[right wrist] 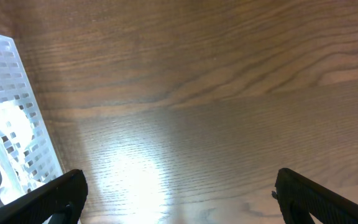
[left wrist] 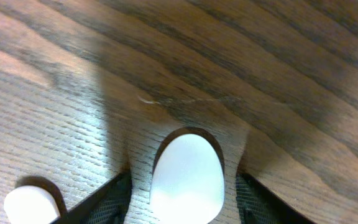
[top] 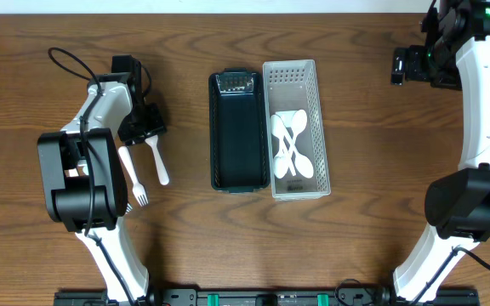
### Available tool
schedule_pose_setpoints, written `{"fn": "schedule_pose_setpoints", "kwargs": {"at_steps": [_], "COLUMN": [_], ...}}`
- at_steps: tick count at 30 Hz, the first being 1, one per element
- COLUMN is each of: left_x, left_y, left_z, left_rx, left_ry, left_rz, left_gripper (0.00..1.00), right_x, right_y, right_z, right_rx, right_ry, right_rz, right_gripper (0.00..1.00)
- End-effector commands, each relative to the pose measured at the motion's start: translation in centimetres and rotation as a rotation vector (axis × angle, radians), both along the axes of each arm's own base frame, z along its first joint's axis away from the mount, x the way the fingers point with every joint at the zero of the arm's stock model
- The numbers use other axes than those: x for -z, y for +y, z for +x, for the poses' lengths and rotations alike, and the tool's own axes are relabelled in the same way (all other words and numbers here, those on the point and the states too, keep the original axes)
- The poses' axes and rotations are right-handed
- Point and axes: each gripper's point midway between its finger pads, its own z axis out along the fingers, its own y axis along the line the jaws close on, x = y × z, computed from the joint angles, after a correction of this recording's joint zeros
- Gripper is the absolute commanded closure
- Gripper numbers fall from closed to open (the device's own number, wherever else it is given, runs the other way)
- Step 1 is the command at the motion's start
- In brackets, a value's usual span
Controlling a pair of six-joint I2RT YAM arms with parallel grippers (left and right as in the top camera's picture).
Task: Pack container
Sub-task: 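Lower the left gripper onto the white spoon and grasp it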
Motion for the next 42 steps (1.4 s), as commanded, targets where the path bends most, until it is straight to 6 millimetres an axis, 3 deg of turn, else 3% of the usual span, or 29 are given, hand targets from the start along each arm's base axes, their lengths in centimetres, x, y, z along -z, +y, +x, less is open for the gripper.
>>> {"fn": "schedule_pose_setpoints", "kwargs": {"at_steps": [1, 34, 38, 42], "left_x": [1.3, 0.7, -0.1, -2.7], "left_y": [0.1, 0.0, 0.0, 0.0], "left_z": [-0.4, -1.3, -1.6, -1.3], "left_rx": [0.002, 0.002, 0.002, 0.008], "left_ry": [0.034, 0.063, 0.061, 0.011], "left_rz": [-0.005, -0.007, -0.006, 0.01], "left_gripper": [0.5, 0.69, 0.69, 0.69], "right_x": [0.5, 0.5, 0.5, 0.5], "right_y": [-0.4, -0.4, -0.4, -0.4], "right_z": [-0.1, -0.1, 0.0, 0.0], "right_rx": [-0.005, -0.005, -0.005, -0.005], "right_ry": [0.018, 0.016, 0.015, 0.015], "right_rz": [-0.012, -0.012, -0.012, -0.012], "right_gripper": [0.01, 0.01, 0.01, 0.01]}}
